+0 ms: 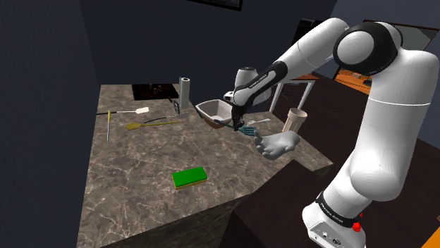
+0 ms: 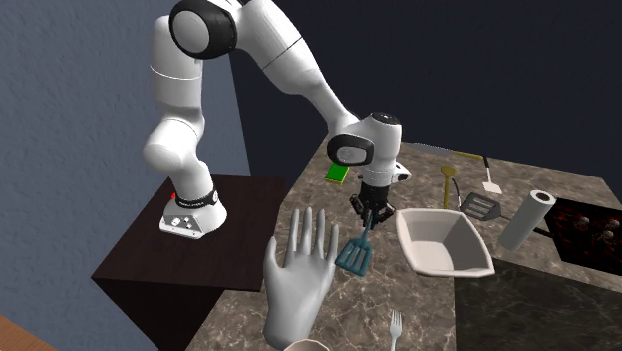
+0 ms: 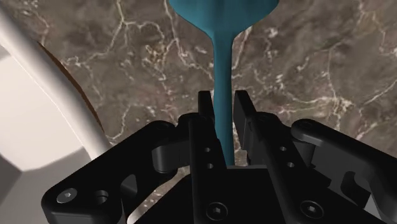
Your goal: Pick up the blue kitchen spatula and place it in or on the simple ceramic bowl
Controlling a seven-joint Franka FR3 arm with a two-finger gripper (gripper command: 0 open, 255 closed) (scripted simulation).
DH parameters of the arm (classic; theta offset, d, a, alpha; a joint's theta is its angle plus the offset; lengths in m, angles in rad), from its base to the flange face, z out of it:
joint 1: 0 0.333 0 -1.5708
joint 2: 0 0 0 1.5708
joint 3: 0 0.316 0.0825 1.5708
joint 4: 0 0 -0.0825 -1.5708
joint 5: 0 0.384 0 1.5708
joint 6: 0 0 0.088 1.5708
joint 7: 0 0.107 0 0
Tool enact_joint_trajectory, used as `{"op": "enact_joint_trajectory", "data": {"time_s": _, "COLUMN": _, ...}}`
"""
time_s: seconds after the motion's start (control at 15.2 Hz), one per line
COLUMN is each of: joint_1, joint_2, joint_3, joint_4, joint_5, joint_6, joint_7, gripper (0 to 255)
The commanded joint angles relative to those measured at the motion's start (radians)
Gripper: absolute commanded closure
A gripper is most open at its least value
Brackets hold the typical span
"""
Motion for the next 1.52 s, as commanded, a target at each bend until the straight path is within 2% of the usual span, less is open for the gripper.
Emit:
{"op": "enact_joint_trajectory", "data": {"time_s": 0.0, "joint_1": 0.002, "joint_2": -0.020, "joint_3": -0.002, "joint_4": 0.003, "joint_5": -0.004, "joint_6": -0.023, "joint_7": 0.001, "gripper": 255}}
{"op": "enact_joint_trajectory", "data": {"time_s": 0.99, "joint_1": 0.011, "joint_2": -0.158, "joint_3": -0.010, "joint_4": 0.045, "joint_5": -0.027, "joint_6": -0.201, "joint_7": 0.005, "gripper": 255}}
{"op": "enact_joint_trajectory", "data": {"time_s": 1.45, "joint_1": -0.030, "joint_2": 0.104, "joint_3": -0.002, "joint_4": 0.410, "joint_5": 0.041, "joint_6": -0.305, "joint_7": -0.062, "gripper": 255}}
